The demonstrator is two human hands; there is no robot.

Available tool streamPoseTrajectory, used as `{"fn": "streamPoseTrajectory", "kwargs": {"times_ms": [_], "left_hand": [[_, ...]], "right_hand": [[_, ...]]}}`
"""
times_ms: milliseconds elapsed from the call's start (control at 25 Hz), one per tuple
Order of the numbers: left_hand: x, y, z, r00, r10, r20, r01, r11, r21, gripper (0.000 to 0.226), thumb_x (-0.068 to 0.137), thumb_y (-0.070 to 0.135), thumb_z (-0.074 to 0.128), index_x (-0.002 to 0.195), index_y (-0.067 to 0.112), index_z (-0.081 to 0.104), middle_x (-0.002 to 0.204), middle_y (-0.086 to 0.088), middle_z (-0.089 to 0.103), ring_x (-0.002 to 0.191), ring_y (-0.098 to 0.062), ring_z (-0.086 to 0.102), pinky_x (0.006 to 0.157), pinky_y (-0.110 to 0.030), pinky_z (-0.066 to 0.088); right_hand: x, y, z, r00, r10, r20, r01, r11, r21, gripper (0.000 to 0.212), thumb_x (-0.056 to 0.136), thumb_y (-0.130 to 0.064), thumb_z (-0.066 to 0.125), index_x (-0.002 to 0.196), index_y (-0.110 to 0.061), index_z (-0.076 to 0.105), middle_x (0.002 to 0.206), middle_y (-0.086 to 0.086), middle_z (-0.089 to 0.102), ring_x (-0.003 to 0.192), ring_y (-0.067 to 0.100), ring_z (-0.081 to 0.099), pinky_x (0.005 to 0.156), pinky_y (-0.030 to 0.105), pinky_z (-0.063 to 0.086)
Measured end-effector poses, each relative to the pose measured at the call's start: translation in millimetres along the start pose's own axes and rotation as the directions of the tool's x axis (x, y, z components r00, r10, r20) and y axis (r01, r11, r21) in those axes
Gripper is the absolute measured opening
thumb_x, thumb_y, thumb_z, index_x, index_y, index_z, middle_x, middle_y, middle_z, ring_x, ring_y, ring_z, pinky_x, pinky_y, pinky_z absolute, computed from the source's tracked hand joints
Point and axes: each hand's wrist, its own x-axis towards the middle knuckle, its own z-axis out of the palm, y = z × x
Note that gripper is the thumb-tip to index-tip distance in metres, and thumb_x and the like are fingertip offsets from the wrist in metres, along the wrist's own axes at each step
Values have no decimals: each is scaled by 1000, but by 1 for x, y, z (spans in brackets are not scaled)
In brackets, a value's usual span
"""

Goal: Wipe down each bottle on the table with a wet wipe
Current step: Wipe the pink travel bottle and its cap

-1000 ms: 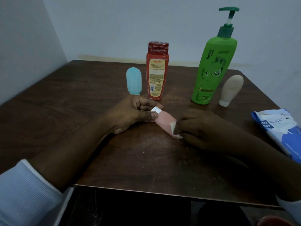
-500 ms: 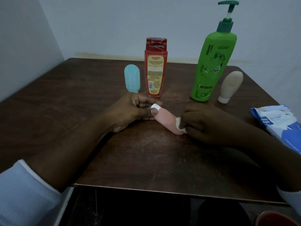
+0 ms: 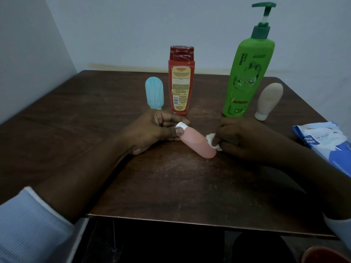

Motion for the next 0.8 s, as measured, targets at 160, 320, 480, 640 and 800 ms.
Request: {"fn": "streamPoseTrajectory", "kwargs": {"times_ms": [160,320,480,640,800], "left_hand": [[0,0,1,1000,11,1,-11,1000,3,32,92,-7,64,121,7,72,115,-8,78,105,-17,76,79,-23,63],[-1,0,1,1000,8,-17,-8,1000,23,32,92,-6,65,120,9,72,114,-6,79,105,-16,76,78,-22,62],[-1,2,-1,1000,-12,-5,12,1000,9,32,91,-8,65,117,10,73,114,-6,79,107,-16,75,82,-24,63],[-2,2,-1,1000,-3,16,3,1000,-1,34,90,-11,65,117,8,73,115,-8,79,108,-17,75,83,-23,62],[-3,2,2,997,35,71,-39,998,55,38,86,-14,68,119,6,72,115,-5,79,111,-16,74,87,-23,60]], "right_hand": [[6,-3,6,993,6,-114,-3,1000,30,14,85,-14,70,98,-19,73,97,-11,66,88,2,58,72,11,45],[-2,-7,1,999,-27,-19,29,991,132,13,82,-15,75,93,-22,73,94,-17,63,89,-2,60,76,13,47],[4,-20,10,993,-103,-63,109,989,97,14,85,-20,71,98,-22,74,100,-12,63,90,-2,58,76,13,45],[1,0,5,996,-39,-74,43,998,52,14,79,-11,74,89,-21,71,91,-13,62,84,0,55,71,10,43],[17,1,18,952,65,-300,-46,996,70,18,85,-8,70,101,-16,74,102,-8,69,91,0,60,78,11,46]]}}
